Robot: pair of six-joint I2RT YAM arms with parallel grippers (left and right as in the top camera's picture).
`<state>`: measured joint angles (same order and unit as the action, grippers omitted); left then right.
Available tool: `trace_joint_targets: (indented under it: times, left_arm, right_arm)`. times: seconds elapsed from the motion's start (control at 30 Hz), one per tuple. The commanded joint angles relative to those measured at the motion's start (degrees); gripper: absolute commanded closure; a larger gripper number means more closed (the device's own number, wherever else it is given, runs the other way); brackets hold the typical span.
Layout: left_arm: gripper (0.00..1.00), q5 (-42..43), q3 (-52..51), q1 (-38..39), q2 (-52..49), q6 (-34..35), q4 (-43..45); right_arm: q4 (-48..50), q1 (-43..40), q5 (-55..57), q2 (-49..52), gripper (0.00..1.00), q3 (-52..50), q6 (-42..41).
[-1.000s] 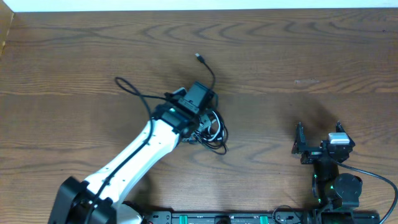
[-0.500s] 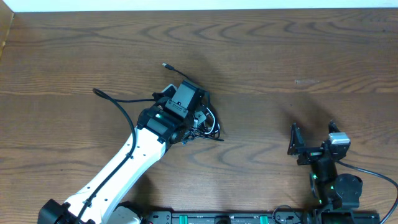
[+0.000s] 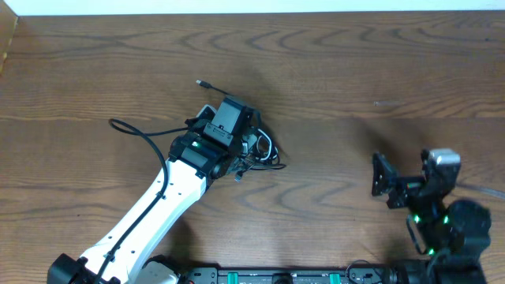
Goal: Untangle cables
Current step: 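Reach the right gripper toward the bundle held by the left gripper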
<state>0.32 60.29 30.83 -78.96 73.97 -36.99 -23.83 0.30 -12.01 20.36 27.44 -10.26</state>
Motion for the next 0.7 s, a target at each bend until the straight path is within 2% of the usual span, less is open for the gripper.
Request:
trace_joint_targets:
  times: [0.0,0.1,0.2,0.27,0.37,0.4,0.47,0.53,0.67]
  left_arm:
    - [0.93,0.4,1.7,-0.3,1.3,7.6,0.2]
    - [0.92,0.8,1.7,-0.3,2.0,7.9,0.3]
    - [0.93,0.8,1.7,-0.3,3.5,3.8,1.2]
    - [0.92,1.6,1.7,-0.3,5.0,-1.8,2.9]
    - [0.93,2.6,1.7,-0.3,7.4,-8.5,6.0]
    - [0.92,2.6,1.7,-0.3,8.1,-9.1,6.8]
    - [0.92,2.6,1.7,-0.3,9.0,-9.1,8.2]
    - [0.92,2.7,1.7,-0.3,9.2,-10.4,10.0]
    - [0.93,4.0,1.7,-0.3,9.1,-12.9,11.2]
  right_arm:
    - [1.0,0.5,-13.3,8.2,0.01,5.3,-0.6]
    - [5.3,0.5,-20.4,12.8,0.01,5.7,-0.7]
    - [8.3,0.5,-26.5,15.9,0.01,5.7,-2.3]
    - [10.8,0.5,-30.0,17.7,0.03,5.7,-2.6]
    - [13.6,0.6,-34.2,19.9,0.23,5.7,-5.6]
    - [14.3,0.6,-34.8,20.5,0.23,5.7,-8.1]
    - [15.3,0.6,-36.4,21.6,0.16,5.7,-11.3]
    - [16.0,0.6,-39.7,22.5,0.16,5.7,-12.0]
    - [15.9,0.6,-45.5,23.8,0.21,5.7,-7.8]
